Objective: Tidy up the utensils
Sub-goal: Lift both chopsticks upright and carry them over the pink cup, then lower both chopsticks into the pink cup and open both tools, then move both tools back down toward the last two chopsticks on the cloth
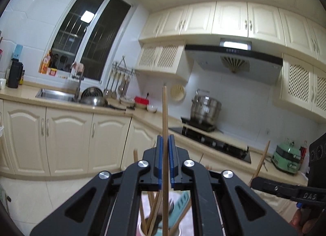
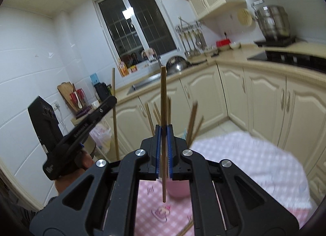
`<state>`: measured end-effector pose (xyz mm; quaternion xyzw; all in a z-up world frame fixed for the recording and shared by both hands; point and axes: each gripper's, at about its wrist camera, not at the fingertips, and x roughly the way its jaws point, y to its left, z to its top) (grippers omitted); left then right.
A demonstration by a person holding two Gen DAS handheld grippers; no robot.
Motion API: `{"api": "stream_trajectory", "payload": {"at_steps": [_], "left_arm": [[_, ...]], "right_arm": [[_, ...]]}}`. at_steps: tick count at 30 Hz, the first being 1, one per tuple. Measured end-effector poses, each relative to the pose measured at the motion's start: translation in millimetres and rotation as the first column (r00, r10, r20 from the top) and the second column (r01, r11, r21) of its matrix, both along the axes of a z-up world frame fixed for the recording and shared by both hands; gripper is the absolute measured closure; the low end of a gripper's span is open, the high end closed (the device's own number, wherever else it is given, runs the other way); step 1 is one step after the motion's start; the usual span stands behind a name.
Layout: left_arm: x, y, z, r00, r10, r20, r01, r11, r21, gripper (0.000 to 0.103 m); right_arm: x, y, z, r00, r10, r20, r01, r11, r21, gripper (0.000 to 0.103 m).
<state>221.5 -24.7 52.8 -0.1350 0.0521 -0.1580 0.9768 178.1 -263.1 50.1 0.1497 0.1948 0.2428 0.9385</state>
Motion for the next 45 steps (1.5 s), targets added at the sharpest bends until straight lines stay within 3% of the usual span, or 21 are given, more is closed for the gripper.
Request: {"api": "stream_trajectory", "payload": {"at_steps": [8, 15, 35, 37, 38, 39, 40, 41, 42, 45], "left_arm": [[25.2, -7.7, 20.4, 0.999, 0.007, 0.050, -0.007, 1.000, -0.011, 0.098], [40.6, -12.1, 16.3, 0.999, 0.004, 0.048, -0.003, 1.000, -0.019, 0.098], [62.1, -21.3, -39.7, 0.999, 0.004, -0.049, -0.004, 1.000, 0.006, 0.098], [62.7, -22.7, -45.2, 0.998, 0.002, -0.069, -0.001, 1.000, 0.026, 0.090], [61.4, -22.3, -48.0, 0.997, 0.009, -0.076, -0.006, 0.999, 0.036, 0.065], [57.4, -19.8, -49.7, 0.997, 0.027, -0.068, -0.025, 0.999, 0.034, 0.042], [53.2, -17.3, -49.9, 0.997, 0.039, -0.060, -0.037, 0.999, 0.025, 0.035], [49.8, -14.3, -49.5, 0.998, 0.043, -0.055, -0.042, 0.999, 0.018, 0.031], [46.4, -11.6, -47.9, 0.998, 0.043, -0.053, -0.042, 0.999, 0.020, 0.028], [34.4, -4.8, -40.8, 0.997, 0.061, -0.046, -0.059, 0.997, 0.052, 0.012]], "right_arm": [[22.9, 15.9, 39.4, 0.998, 0.002, 0.071, 0.000, 0.999, -0.032, 0.097], [37.6, 27.2, 44.0, 0.997, 0.008, 0.080, -0.003, 0.998, -0.064, 0.097], [66.0, 51.3, 1.4, 1.000, 0.022, -0.016, -0.024, 0.991, -0.131, 0.097], [68.9, 52.4, -4.2, 0.998, 0.029, -0.046, -0.035, 0.991, -0.130, 0.096], [70.8, 50.2, -7.0, 0.998, 0.024, -0.062, -0.031, 0.993, -0.118, 0.095], [71.2, 46.6, -8.7, 0.997, 0.011, -0.074, -0.019, 0.994, -0.105, 0.083], [71.6, 43.5, -9.5, 0.997, -0.002, -0.078, -0.006, 0.995, -0.096, 0.048], [68.9, 36.6, -9.8, 0.997, -0.024, -0.073, 0.019, 0.997, -0.073, 0.028], [66.3, 32.4, -8.7, 0.998, -0.034, -0.058, 0.031, 0.998, -0.053, 0.019], [54.6, 18.3, -3.1, 0.997, -0.066, -0.029, 0.065, 0.998, -0.022, 0.016]]}}
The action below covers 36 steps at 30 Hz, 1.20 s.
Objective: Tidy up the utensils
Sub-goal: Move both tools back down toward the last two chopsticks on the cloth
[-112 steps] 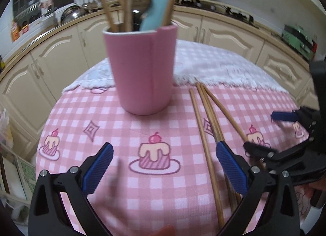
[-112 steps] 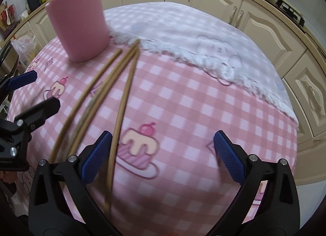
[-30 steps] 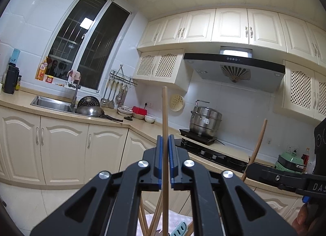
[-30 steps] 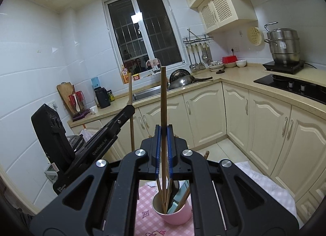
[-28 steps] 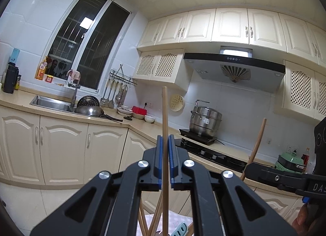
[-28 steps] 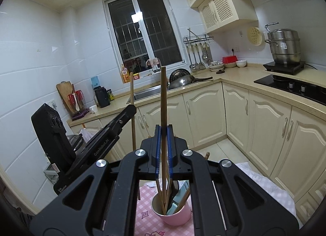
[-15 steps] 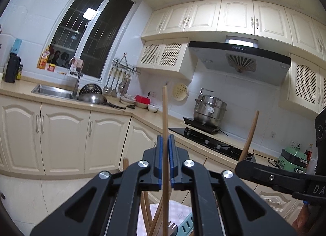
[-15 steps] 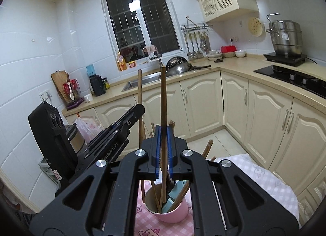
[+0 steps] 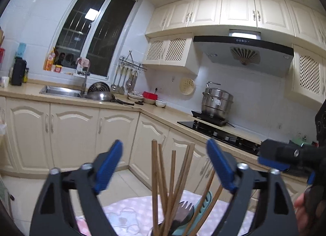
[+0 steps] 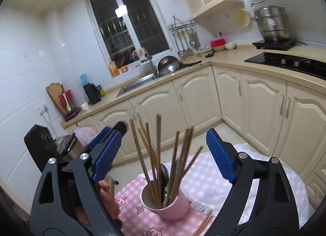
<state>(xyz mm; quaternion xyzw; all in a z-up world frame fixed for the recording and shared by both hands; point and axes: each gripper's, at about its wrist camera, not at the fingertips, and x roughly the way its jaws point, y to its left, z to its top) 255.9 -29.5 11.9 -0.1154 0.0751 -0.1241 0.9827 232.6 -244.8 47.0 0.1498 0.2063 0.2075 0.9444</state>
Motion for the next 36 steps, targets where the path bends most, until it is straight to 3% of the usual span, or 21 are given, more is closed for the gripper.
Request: {"api": "stream_trajectory", "payload": {"at_steps": [1, 2, 7, 19, 29, 36], "left_arm": [[-3.3, 1.6, 1.6, 1.000, 0.003, -0.001, -0.003, 1.000, 0.006, 0.010], [-7.3, 3.2, 3.3, 1.000, 0.002, -0.008, -0.002, 1.000, 0.017, 0.006], [-22.7, 5.8, 5.3, 0.996, 0.038, -0.078, -0.029, 0.994, 0.105, 0.004], [-61.4, 13.9, -12.6, 0.980, 0.052, -0.193, -0.020, 0.986, 0.166, 0.004], [-73.0, 2.6, -47.3, 0.951, 0.015, -0.308, 0.041, 0.983, 0.177, 0.004], [-74.3, -16.6, -74.6, 0.925, -0.022, -0.379, 0.105, 0.974, 0.199, 0.004]], "right_arm": [[-3.6, -4.4, 1.1, 1.000, -0.015, 0.004, 0.015, 1.000, 0.006, 0.007], [-7.2, -8.9, 1.6, 1.000, -0.031, 0.006, 0.031, 0.999, 0.009, 0.006], [-15.3, -22.5, -5.7, 0.995, -0.088, -0.044, 0.088, 0.996, -0.001, 0.006], [-40.8, -37.4, -52.7, 0.976, -0.107, -0.189, 0.106, 0.994, -0.015, 0.006], [-61.6, -46.2, -120.7, 0.920, -0.135, -0.368, 0.124, 0.991, -0.053, 0.006], [-72.6, -46.8, -156.2, 0.886, -0.133, -0.445, 0.117, 0.991, -0.064, 0.006]]}}
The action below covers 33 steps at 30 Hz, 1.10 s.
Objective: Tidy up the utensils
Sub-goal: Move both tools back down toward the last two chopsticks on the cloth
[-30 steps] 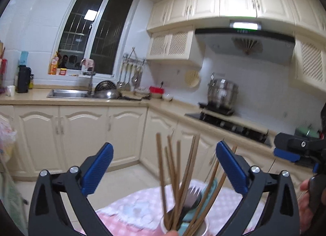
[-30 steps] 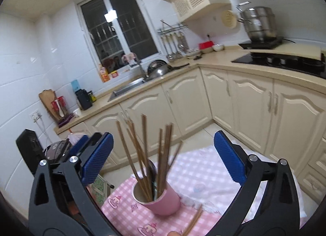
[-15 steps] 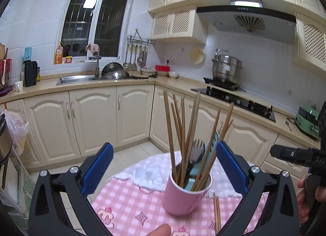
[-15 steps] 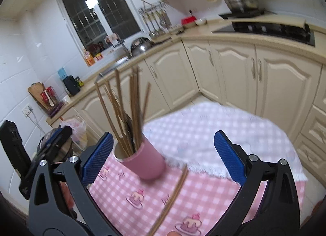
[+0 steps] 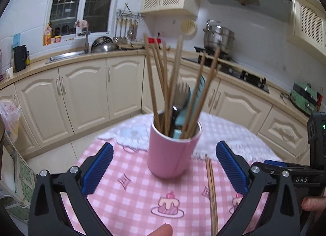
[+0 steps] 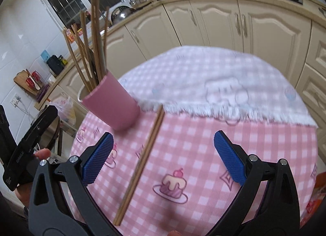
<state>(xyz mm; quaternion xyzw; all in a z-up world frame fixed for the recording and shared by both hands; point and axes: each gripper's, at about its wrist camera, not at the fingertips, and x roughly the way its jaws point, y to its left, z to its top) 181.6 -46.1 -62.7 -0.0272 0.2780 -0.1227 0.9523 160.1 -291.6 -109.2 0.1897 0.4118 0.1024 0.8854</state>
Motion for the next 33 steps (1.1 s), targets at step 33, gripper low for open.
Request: {"api": "stream_trajectory", "payload": {"at_steps": [33], "left_arm": [[11.0, -76.4, -108.2, 0.927, -0.135, -0.351, 0.237, 0.934, 0.268, 0.004]], "right_arm": [[-16.8, -24.7, -21.1, 0.995, -0.069, -0.078, 0.068, 0.998, -0.017, 0.006]]}}
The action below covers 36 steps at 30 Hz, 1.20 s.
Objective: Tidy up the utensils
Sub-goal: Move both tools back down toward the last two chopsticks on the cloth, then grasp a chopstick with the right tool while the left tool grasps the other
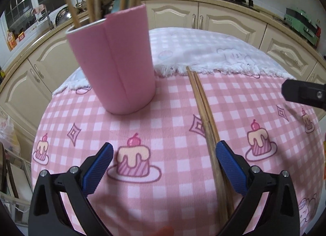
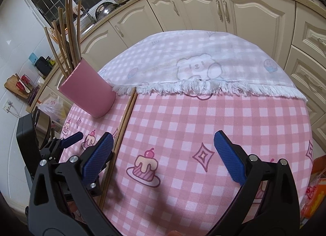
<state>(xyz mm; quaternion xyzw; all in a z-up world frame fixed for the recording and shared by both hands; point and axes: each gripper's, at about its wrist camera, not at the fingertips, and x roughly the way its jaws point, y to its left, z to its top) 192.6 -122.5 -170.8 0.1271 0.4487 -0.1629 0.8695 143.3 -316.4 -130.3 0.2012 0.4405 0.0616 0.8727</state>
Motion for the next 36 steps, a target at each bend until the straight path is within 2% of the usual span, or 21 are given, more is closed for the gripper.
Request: {"api": "stream_trajectory", "payload": {"at_steps": [1, 4, 7, 13, 17, 20, 22, 25, 28, 31, 34, 36], "left_arm": [[3.8, -3.0, -2.2, 1.000, 0.002, -0.010, -0.002, 1.000, 0.023, 0.004], [12.9, -1.9, -1.9, 1.000, 0.004, -0.024, -0.004, 1.000, -0.019, 0.004], [16.2, 5.2, -0.6, 0.999, 0.010, -0.030, -0.011, 1.000, -0.018, 0.004], [18.2, 27.8, 0.7, 0.999, -0.001, -0.039, 0.000, 1.000, -0.014, 0.004], [17.8, 34.0, 0.2, 0.999, -0.021, -0.029, 0.021, 1.000, 0.005, 0.004], [18.2, 38.8, 0.7, 1.000, -0.025, -0.012, 0.026, 0.999, 0.032, 0.005], [21.1, 42.0, 0.7, 1.000, -0.020, -0.008, 0.020, 0.999, 0.046, 0.005], [23.8, 43.0, 2.5, 0.999, -0.034, -0.003, 0.034, 0.997, 0.068, 0.005], [24.4, 38.2, 5.0, 0.998, -0.061, 0.003, 0.060, 0.993, 0.101, 0.005], [26.2, 28.2, 6.9, 0.996, -0.090, 0.004, 0.089, 0.988, 0.128, 0.006], [30.5, 18.0, 8.7, 0.992, -0.121, -0.022, 0.123, 0.986, 0.112, 0.020], [34.2, 13.5, 10.6, 0.988, -0.144, -0.058, 0.148, 0.986, 0.075, 0.043]], "right_arm": [[-0.8, -0.2, 0.4, 1.000, -0.001, 0.000, 0.001, 1.000, -0.002, 0.006], [-2.5, 0.6, 0.3, 1.000, -0.001, -0.004, 0.001, 1.000, -0.014, 0.006], [-2.6, 7.5, -2.9, 1.000, 0.008, -0.029, -0.009, 0.998, -0.056, 0.006], [2.6, 57.6, -18.5, 0.984, 0.150, -0.094, -0.163, 0.975, -0.150, 0.006], [6.3, 80.4, -24.4, 0.976, 0.186, -0.114, -0.207, 0.953, -0.223, 0.006], [10.7, 91.8, -26.1, 0.976, 0.191, -0.103, -0.212, 0.940, -0.268, 0.013], [12.8, 96.0, -25.9, 0.978, 0.188, -0.092, -0.207, 0.935, -0.288, 0.030], [12.7, 104.5, -27.9, 0.978, 0.195, -0.076, -0.209, 0.903, -0.376, 0.039], [9.6, 101.6, -26.0, 0.973, 0.218, -0.079, -0.231, 0.896, -0.378, 0.052], [10.2, 88.4, -23.3, 0.974, 0.208, -0.093, -0.227, 0.917, -0.328, 0.055], [20.1, 83.6, -20.4, 0.975, 0.196, -0.109, -0.221, 0.922, -0.318, 0.055], [31.3, 87.2, -20.7, 0.971, 0.203, -0.123, -0.232, 0.917, -0.324, 0.055]]}}
